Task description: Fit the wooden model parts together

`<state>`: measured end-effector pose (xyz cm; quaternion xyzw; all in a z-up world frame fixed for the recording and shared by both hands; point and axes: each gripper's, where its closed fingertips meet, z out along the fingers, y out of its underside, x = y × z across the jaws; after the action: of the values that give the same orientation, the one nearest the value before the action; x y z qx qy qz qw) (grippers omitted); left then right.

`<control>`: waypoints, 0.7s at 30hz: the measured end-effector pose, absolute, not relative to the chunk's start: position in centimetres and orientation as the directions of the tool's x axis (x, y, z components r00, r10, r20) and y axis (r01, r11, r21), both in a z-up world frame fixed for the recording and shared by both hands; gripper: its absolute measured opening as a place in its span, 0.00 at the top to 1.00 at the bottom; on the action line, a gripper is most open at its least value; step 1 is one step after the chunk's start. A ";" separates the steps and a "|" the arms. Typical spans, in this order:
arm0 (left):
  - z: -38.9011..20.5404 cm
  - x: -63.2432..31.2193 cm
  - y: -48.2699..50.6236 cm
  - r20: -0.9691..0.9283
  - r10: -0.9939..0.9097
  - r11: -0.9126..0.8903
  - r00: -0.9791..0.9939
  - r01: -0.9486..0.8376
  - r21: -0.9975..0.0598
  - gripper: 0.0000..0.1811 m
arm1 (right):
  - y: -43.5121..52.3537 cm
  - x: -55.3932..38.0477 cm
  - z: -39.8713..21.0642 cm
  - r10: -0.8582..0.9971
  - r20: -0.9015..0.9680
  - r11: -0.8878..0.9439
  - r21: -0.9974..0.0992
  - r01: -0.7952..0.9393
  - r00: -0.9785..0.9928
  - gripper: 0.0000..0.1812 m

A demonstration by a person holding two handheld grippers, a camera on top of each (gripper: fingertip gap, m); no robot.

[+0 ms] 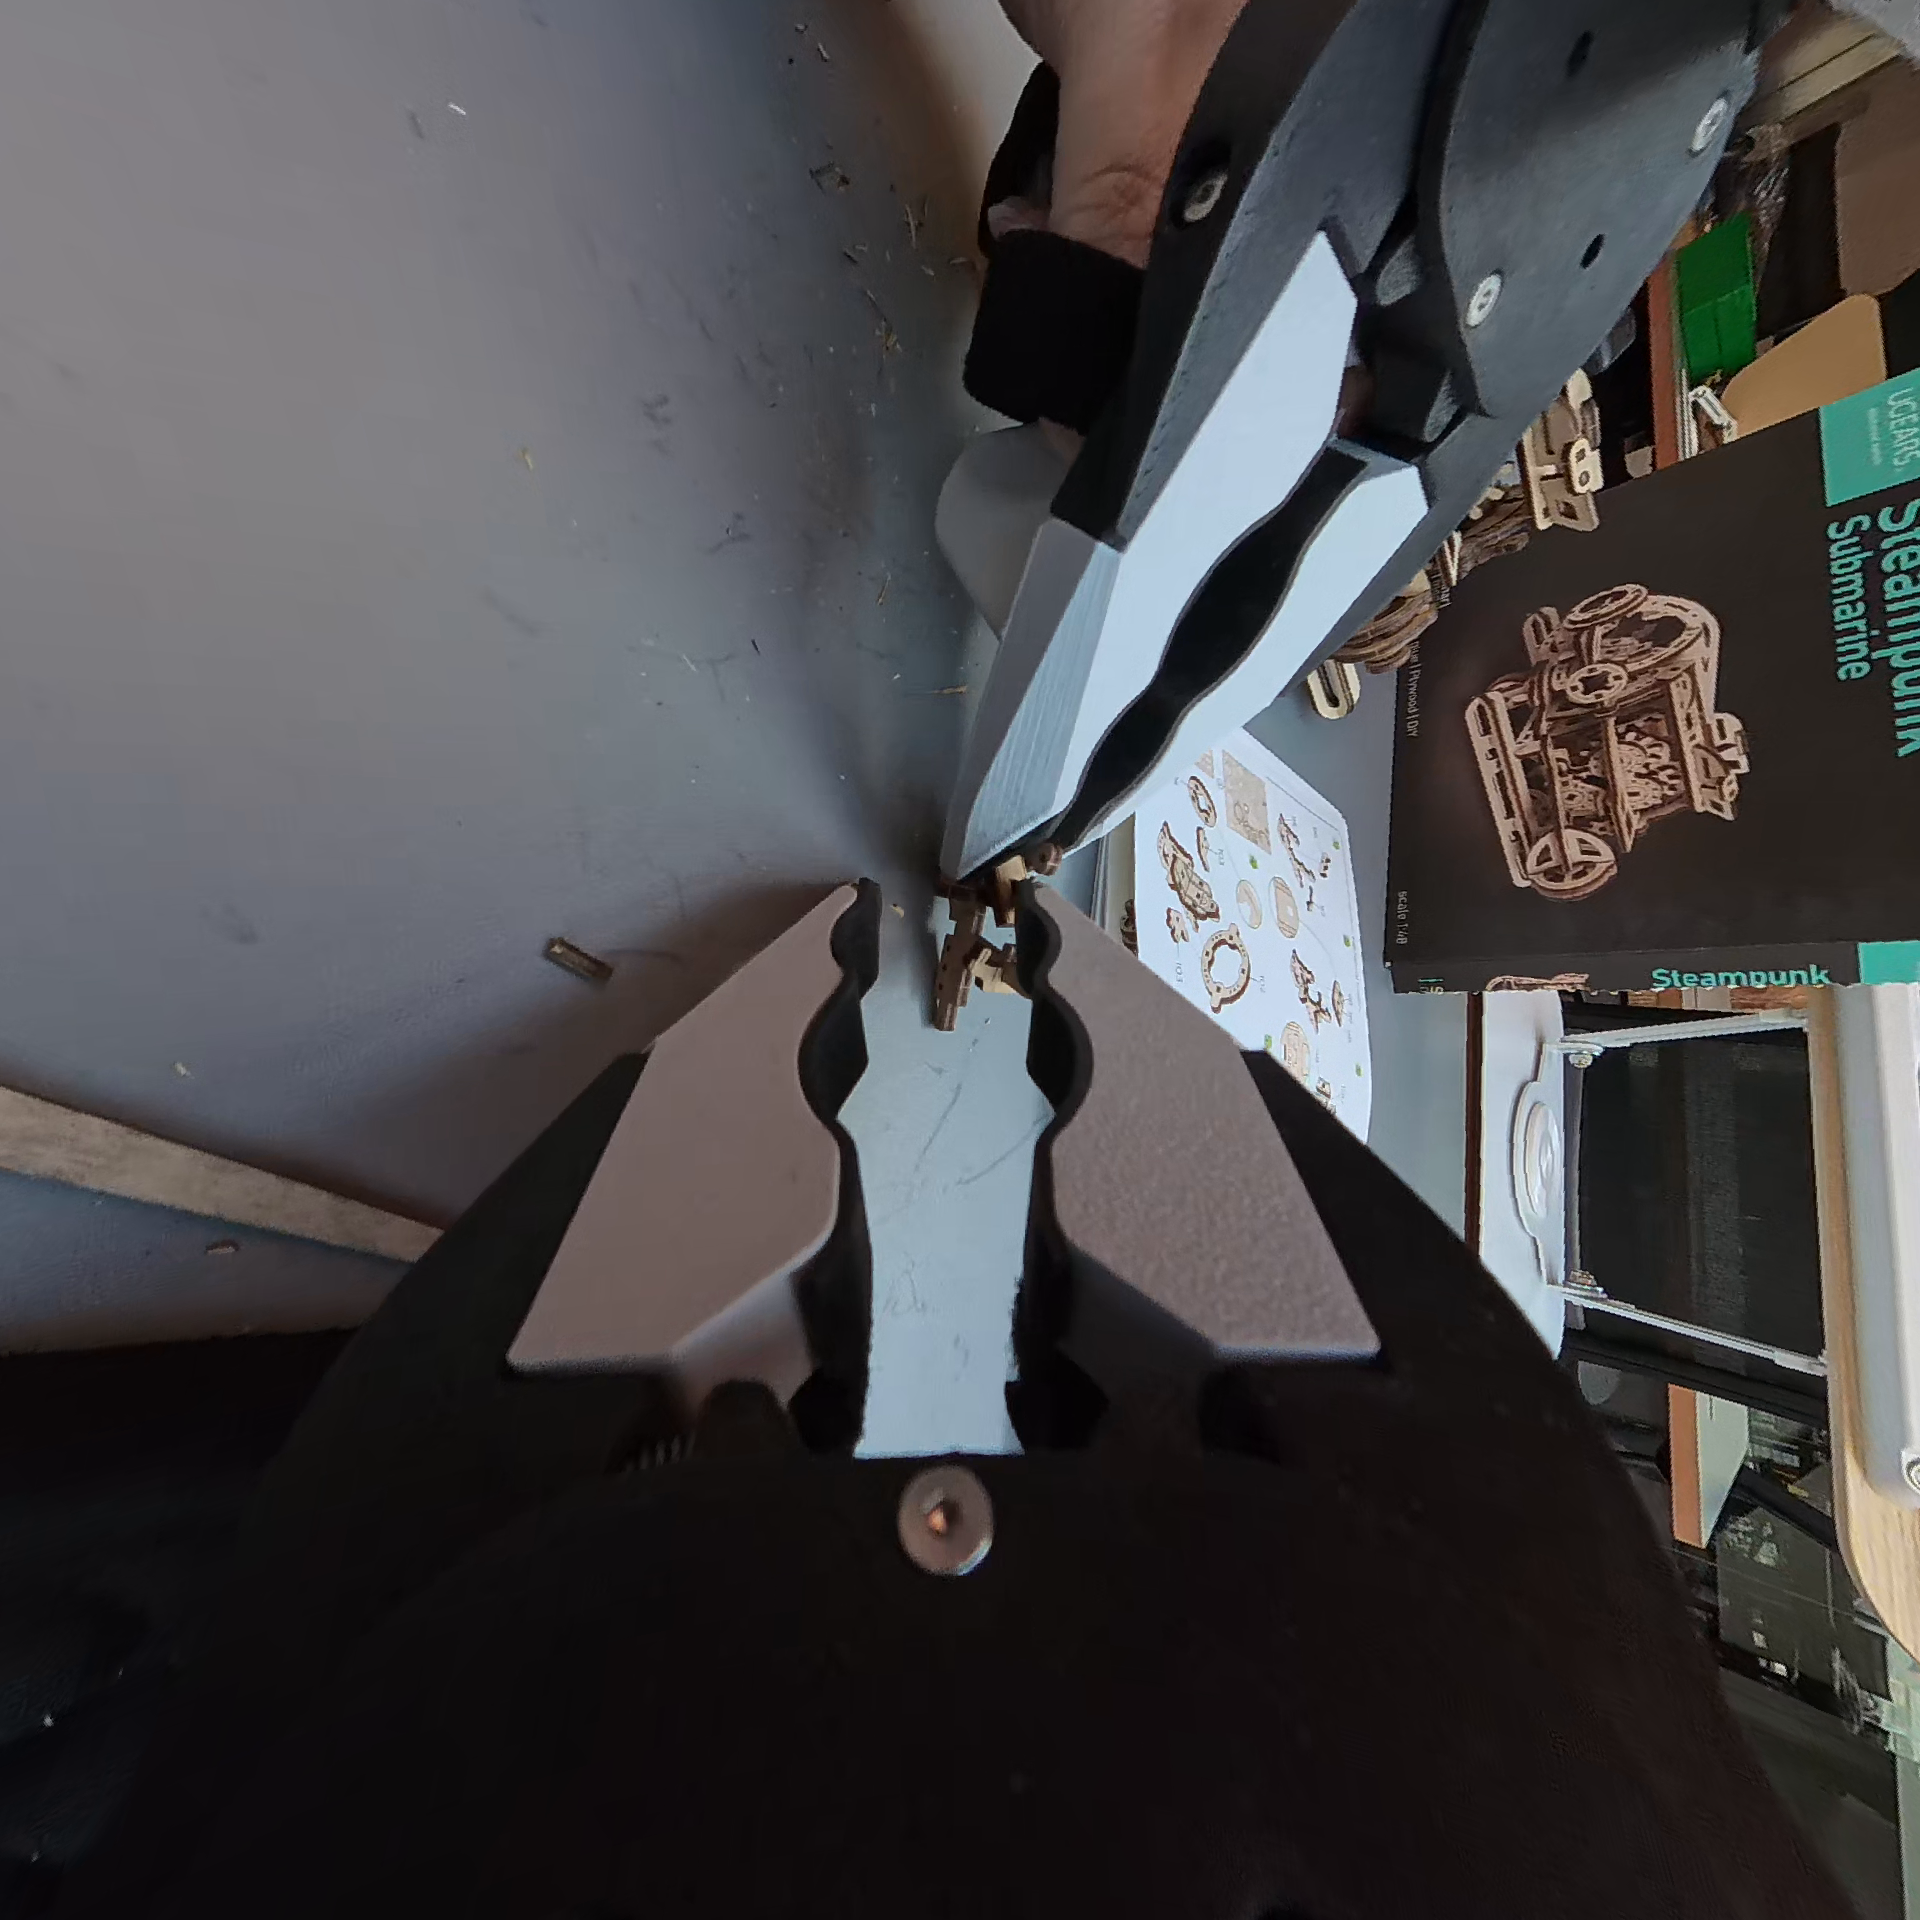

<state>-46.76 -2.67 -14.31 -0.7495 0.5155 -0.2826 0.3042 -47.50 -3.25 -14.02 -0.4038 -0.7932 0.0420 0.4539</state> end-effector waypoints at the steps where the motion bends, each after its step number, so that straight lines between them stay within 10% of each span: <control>1: -14.3 -46.8 -2.7 0.113 -0.944 -0.285 0.309 -0.599 -0.748 0.96 | -3.2 -47.5 -14.0 0.678 0.686 0.669 -0.429 0.606 -0.264 0.87; 21: -14.7 -47.0 -2.7 0.084 -0.947 -0.270 0.310 -0.627 -0.731 1.00 | -2.9 -47.1 -14.1 0.665 0.691 0.675 -0.394 0.624 -0.283 0.90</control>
<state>-46.97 -2.68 -14.68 -0.7512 0.5240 -0.2655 0.3010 -47.14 -2.87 -14.06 -0.4022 -0.8007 0.0232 0.4433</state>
